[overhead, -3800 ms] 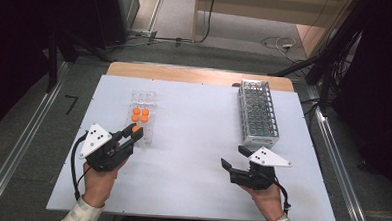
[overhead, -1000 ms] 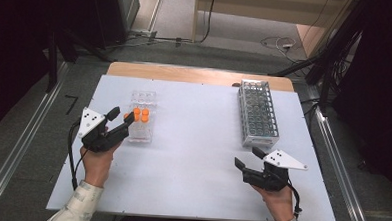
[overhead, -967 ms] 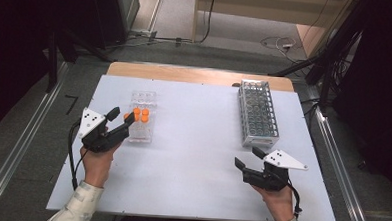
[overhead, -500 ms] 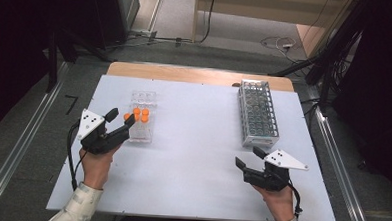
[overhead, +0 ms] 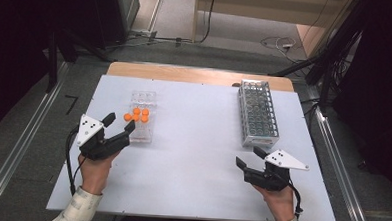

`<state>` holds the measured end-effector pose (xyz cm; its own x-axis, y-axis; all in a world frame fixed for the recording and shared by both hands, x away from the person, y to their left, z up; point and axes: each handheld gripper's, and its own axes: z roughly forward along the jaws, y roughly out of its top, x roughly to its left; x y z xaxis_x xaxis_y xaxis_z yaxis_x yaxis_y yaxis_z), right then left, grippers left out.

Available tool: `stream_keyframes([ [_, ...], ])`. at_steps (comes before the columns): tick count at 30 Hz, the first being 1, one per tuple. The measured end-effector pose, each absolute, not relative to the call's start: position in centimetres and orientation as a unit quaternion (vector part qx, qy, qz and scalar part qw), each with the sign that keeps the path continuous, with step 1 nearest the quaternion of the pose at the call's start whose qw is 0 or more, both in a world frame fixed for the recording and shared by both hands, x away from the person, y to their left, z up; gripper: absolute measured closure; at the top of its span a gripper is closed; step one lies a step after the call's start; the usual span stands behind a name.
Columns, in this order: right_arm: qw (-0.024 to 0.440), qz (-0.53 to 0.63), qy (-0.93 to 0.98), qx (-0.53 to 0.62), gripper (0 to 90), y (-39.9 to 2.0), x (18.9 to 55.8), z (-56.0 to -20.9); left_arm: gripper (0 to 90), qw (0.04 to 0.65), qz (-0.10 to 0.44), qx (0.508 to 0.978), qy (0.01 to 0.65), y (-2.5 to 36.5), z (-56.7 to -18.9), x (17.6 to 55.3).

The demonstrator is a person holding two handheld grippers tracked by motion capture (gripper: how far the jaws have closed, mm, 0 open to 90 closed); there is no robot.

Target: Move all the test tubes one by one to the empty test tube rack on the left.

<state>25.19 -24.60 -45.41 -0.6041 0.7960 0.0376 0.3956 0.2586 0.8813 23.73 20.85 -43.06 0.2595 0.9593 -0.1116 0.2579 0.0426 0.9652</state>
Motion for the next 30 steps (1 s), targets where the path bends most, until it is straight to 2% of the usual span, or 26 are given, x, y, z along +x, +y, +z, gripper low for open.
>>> stream_keyframes([
  [7,0.218,0.467,0.76,0.396,24.4,-25.1,25.2,-45.5,25.2,0.507,0.339,0.611,0.505,20.1,-43.8,22.9],
  [20,0.226,0.466,0.753,0.406,24.3,-26.1,25.1,-45.4,22.7,0.495,0.332,0.627,0.502,19.6,-45.2,21.3],
  [30,0.239,0.461,0.742,0.424,24.3,-27.6,25.2,-45.7,20.2,0.489,0.333,0.621,0.514,20.3,-46.1,20.0],
])
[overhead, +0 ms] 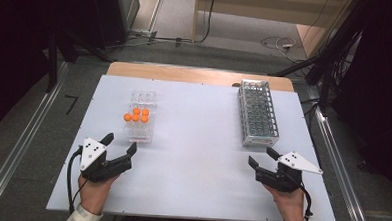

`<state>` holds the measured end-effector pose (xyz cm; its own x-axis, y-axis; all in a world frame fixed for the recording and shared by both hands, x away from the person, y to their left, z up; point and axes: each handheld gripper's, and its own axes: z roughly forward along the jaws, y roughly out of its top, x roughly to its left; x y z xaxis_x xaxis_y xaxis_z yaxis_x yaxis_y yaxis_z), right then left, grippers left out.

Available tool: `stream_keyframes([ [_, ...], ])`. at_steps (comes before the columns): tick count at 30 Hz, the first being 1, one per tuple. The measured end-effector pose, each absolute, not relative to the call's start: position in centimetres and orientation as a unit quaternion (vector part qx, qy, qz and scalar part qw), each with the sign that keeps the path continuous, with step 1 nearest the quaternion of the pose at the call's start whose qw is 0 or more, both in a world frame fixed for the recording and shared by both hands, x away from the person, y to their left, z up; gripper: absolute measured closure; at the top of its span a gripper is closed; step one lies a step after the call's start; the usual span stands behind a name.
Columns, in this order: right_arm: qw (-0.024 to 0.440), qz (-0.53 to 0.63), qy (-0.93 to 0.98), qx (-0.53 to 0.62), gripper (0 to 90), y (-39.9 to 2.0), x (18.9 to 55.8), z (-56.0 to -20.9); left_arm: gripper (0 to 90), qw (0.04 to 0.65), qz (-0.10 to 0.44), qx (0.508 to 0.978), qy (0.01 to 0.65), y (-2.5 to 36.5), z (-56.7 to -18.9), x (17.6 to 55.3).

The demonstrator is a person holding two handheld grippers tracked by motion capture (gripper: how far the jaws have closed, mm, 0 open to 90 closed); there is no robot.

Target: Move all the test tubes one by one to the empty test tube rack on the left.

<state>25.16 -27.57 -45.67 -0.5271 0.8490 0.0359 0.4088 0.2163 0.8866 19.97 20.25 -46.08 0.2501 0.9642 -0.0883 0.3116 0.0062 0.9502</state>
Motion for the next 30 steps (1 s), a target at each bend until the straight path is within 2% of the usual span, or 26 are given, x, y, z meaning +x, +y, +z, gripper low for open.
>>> stream_keyframes([
  [30,0.265,0.45,0.711,0.471,23.5,-32.0,24.4,-46.1,18.3,0.455,0.347,0.613,0.545,23.1,-47.9,18.6],
])
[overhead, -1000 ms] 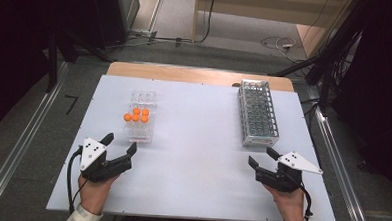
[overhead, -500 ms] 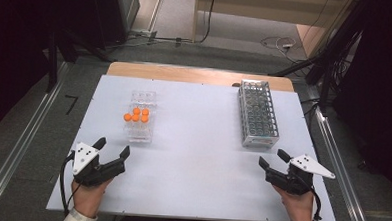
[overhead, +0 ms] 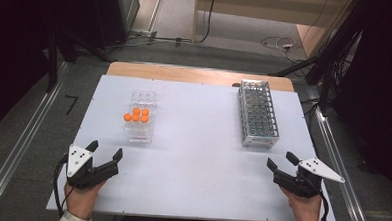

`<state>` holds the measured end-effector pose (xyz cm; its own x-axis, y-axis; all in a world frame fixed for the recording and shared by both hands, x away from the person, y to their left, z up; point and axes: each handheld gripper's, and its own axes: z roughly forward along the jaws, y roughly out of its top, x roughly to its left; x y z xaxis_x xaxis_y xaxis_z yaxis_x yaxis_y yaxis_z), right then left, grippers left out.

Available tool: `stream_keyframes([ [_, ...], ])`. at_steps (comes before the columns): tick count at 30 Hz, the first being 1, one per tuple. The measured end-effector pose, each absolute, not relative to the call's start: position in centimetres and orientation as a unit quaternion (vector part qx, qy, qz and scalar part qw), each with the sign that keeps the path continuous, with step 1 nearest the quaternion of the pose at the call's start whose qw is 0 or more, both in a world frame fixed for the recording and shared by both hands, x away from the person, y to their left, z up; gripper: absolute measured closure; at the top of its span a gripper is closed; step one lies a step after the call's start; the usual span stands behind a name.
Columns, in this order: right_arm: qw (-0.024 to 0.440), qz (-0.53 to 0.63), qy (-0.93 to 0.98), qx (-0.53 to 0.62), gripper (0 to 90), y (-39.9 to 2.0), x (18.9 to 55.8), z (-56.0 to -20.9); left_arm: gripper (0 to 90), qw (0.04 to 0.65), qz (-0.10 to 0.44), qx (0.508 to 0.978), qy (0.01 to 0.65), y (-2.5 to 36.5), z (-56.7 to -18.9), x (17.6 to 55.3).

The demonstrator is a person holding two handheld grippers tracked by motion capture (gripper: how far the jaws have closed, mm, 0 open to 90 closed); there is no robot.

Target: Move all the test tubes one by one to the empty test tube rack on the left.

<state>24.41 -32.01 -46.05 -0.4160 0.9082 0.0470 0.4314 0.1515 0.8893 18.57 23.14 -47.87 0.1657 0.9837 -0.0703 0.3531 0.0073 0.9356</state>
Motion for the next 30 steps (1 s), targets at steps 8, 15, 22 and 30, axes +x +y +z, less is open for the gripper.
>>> stream_keyframes([
  [8,0.277,0.44,0.7,0.491,23.4,-33.4,24.4,-46.3,18.3,0.448,0.351,0.609,0.552,24.0,-48.1,18.3],
  [15,0.293,0.419,0.693,0.509,23.0,-34.8,24.5,-46.9,18.3,0.443,0.351,0.604,0.561,24.8,-48.3,18.2],
  [22,0.298,0.405,0.684,0.529,22.3,-36.1,24.9,-47.4,18.2,0.433,0.35,0.608,0.567,25.3,-48.8,18.2],
  [30,0.303,0.393,0.677,0.544,21.9,-36.7,25.1,-47.7,18.2,0.425,0.353,0.601,0.578,25.9,-49.2,18.6],
])
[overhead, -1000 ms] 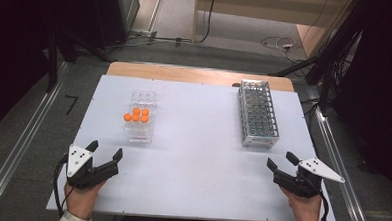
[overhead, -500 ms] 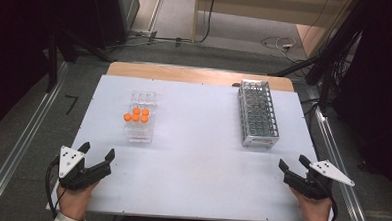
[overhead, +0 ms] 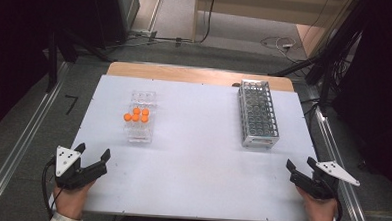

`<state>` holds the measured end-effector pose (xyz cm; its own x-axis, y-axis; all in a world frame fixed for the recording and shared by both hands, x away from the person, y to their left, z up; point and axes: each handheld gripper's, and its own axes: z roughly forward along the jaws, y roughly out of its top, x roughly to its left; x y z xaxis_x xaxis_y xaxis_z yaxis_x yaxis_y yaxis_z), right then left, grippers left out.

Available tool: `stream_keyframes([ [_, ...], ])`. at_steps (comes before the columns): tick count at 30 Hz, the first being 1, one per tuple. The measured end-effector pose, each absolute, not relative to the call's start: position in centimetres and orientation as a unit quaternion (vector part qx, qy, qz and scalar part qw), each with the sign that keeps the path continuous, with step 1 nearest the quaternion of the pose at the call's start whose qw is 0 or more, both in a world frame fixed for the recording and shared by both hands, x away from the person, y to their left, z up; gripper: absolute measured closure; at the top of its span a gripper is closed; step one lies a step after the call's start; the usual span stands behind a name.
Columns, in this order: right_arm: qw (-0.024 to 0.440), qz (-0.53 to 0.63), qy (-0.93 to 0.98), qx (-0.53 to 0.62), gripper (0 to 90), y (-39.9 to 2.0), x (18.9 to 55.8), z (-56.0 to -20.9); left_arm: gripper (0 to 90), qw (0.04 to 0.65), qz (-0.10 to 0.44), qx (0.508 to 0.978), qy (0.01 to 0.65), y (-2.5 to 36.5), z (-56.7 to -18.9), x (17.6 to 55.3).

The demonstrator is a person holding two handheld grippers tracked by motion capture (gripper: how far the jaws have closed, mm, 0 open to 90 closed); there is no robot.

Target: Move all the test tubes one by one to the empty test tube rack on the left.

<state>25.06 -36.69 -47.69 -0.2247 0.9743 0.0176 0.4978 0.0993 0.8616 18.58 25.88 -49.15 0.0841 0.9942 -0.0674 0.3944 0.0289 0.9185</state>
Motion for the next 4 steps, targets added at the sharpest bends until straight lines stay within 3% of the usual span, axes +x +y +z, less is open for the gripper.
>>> stream_keyframes([
  [4,0.294,0.382,0.676,0.557,19.9,-37.15,25.45,-48.23,18.1,0.413,0.344,0.605,0.588,26.23,-49.74,19.23],
])
